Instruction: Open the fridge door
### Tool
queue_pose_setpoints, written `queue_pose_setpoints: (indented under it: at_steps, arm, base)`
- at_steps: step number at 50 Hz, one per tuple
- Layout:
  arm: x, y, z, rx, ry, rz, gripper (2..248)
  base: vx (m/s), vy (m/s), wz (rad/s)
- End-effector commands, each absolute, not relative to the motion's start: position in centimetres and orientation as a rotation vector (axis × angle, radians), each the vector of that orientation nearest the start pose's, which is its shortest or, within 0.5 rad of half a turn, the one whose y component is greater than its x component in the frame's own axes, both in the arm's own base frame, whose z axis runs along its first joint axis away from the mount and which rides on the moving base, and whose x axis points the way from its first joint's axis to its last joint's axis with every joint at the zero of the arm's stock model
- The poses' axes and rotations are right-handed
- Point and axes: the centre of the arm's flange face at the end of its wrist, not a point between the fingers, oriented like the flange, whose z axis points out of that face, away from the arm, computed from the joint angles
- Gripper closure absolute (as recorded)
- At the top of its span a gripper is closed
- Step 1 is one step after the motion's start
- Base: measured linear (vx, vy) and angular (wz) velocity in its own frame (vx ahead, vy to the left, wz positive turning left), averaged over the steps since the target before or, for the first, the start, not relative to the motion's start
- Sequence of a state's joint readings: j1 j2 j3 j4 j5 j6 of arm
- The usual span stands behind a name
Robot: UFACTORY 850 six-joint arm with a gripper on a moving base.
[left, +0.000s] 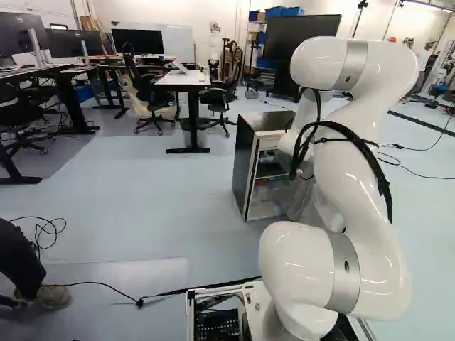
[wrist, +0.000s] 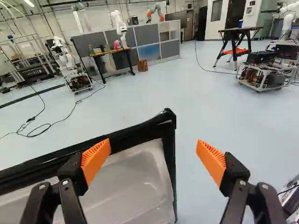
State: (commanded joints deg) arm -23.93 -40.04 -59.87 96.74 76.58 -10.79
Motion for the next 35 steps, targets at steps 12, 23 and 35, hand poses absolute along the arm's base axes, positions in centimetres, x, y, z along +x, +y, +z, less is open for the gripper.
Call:
queue_pose_setpoints:
  at_steps: [12, 23, 35]
  arm:
    - [45.2, -32.4, 29.1, 0.85, -1.722, 0.898, 3]
    - [45.4, -33.2, 29.2, 0.852, -1.714, 0.913, 3]
    - [44.7, -32.2, 29.3, 0.903, -1.677, 0.933, 3]
  base:
    - [0.0, 0.0, 0.0]
    - [0.0, 0.0, 0.0]
    - [0.0, 0.0, 0.0]
